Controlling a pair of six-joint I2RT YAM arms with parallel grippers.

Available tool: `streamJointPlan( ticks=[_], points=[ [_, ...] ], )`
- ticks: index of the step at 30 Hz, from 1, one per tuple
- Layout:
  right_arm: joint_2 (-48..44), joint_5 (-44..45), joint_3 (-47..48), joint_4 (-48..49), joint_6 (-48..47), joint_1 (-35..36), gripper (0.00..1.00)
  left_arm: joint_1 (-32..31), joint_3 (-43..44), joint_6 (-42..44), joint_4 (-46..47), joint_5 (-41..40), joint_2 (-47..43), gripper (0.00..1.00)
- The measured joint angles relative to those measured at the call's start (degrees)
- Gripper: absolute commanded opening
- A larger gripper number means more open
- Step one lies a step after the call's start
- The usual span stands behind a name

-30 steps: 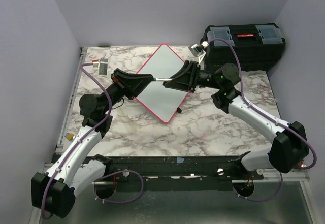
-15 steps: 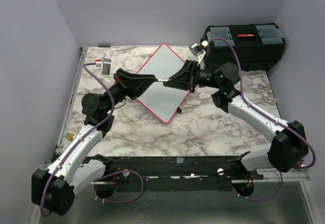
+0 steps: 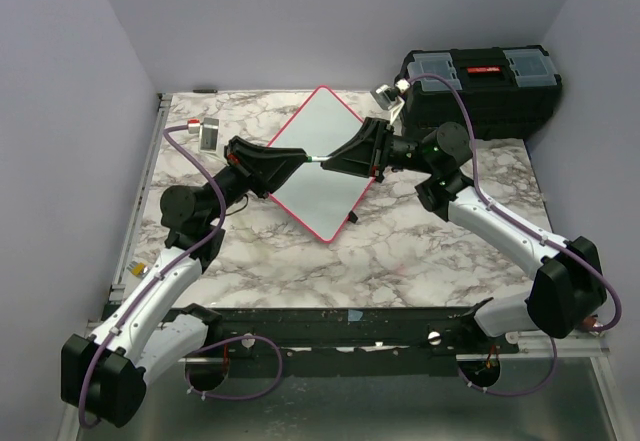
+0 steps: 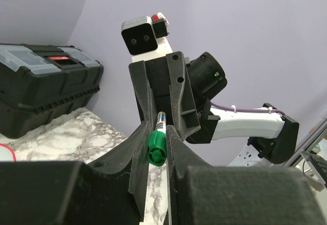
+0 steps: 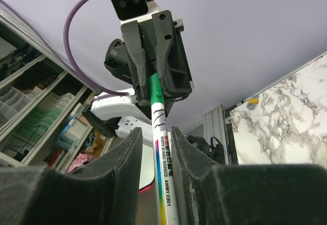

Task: Write a sentence on the whiteboard
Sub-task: Open the pen cap from the whiteboard marker.

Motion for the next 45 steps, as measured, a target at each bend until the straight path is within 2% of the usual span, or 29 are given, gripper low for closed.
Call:
streamJointPlan(
  ticks=[45],
  points=[
    [0.5, 0.9, 0.3, -2.0, -0.8, 0.0, 0.24, -0.1, -1.2, 1.6, -2.3, 0.0, -1.5, 0.00]
  ],
)
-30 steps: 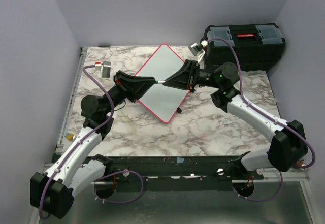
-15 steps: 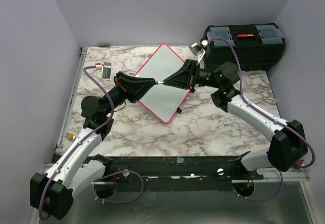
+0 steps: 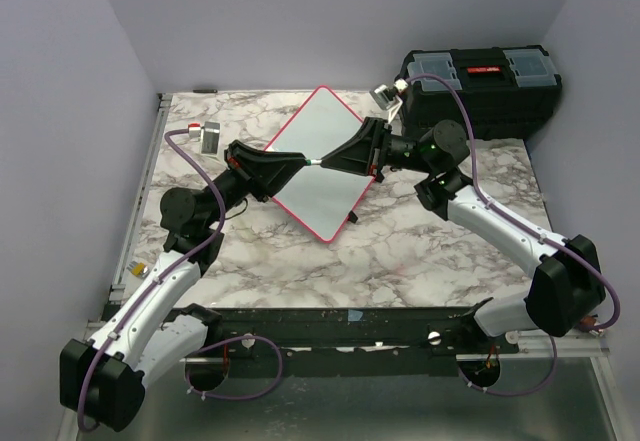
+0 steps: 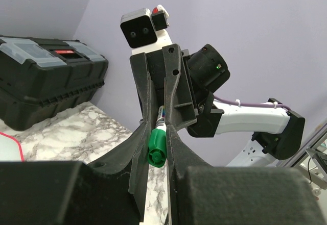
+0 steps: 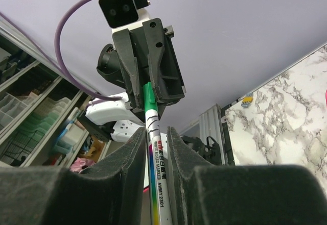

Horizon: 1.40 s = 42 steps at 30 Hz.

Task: Write a sentence on the whiteboard
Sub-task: Open the pen cap from the whiteboard marker.

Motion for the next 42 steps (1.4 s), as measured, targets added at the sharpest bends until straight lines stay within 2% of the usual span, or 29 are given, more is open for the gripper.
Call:
streamJointPlan(
  ticks=[5, 10, 11, 20, 42],
  points=[
    [0.2, 0.0, 0.2, -0.4, -0.3, 0.0, 0.18, 0.0, 0.1, 0.0, 0.1, 0.0, 0.3, 0.00],
    [0.3, -0.1, 0.6, -0.3, -0.3, 0.0, 0.01, 0.0, 0.2, -0.1, 0.2, -0.2, 0.5, 0.00],
    [0.3, -0.1, 0.6, -0.3, -0.2, 0.0, 0.01, 0.0, 0.2, -0.2, 0.3, -0.2, 0.5, 0.00],
    [0.3, 0.0, 0.3, 0.4, -0.2, 0.0, 0.01, 0.0, 0.2, -0.2, -0.3, -0.7, 0.1, 0.00],
    [-0.9, 1.4, -5.8, 2.5, 0.3, 1.4, 0.01, -0.6, -3.4, 3.2, -11.1, -3.1, -7.5, 0.00]
  ],
)
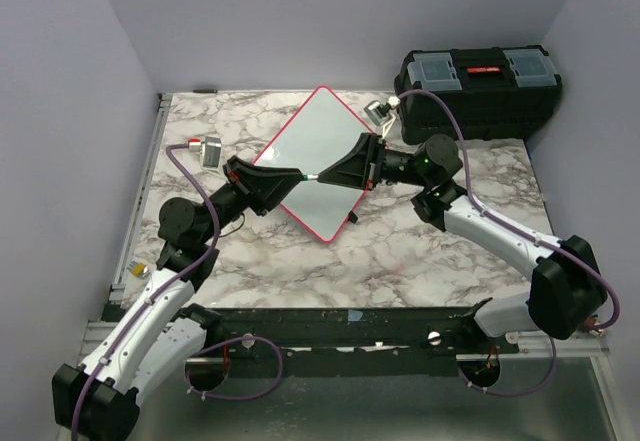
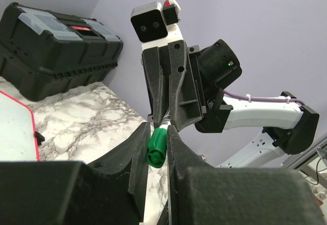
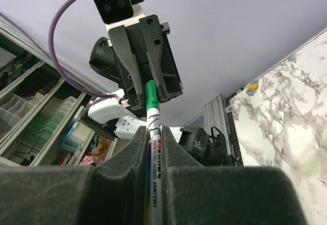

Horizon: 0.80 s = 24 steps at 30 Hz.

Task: Write a sentence on the whiteboard
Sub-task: Open the pen cap from the whiteboard marker, then place the pen cap at the center of the board.

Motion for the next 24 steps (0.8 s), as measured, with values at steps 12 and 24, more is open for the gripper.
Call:
streamJointPlan(
  ticks=[12, 24],
  points=[
    [-0.8, 1.6, -1.1, -0.8, -0.6, 1.5, 0.01, 2.1, -0.3, -0.6, -3.8, 1.2, -2.7, 0.00],
    [-4.1, 2.2, -2.1, -1.5, -1.0, -0.6, 0.01, 12.6, -1.7, -0.8, -5.9, -2.8, -6.3, 0.00]
  ],
)
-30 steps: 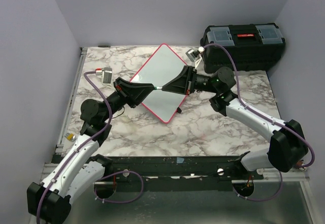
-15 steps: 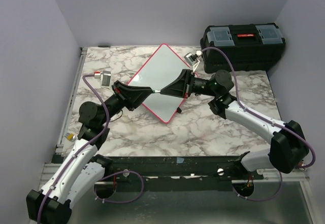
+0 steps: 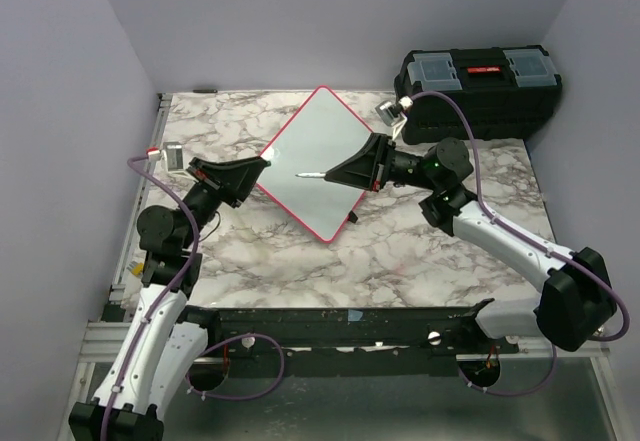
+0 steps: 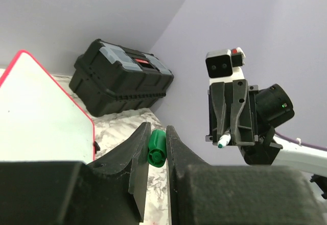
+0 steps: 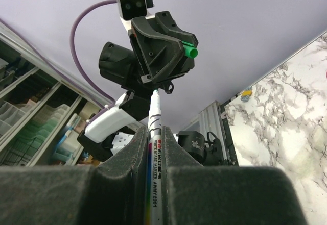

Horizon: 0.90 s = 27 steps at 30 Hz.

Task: Write a sentence on the whiteboard
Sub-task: Place the pen cap at the center of the board.

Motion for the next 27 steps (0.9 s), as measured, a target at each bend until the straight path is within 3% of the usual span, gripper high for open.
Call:
streamJointPlan(
  ticks=[8, 15, 27],
  points=[
    [-0.6, 0.4, 0.0, -3.4, -3.4, 0.0, 0.01, 2.8, 0.0, 3.0, -9.4, -5.0, -4.3, 0.00],
    [-1.4, 1.4, 0.0, -10.8, -9.7, 0.0, 0.01, 2.9, -0.4, 5.1, -26.1, -19.6, -6.4, 0.00],
    [-1.4, 4.4, 0.1, -18.8, -16.5, 0.0, 0.01, 3.1, -11.5, -3.8, -39.6, -38.2, 1.1, 0.00]
  ],
)
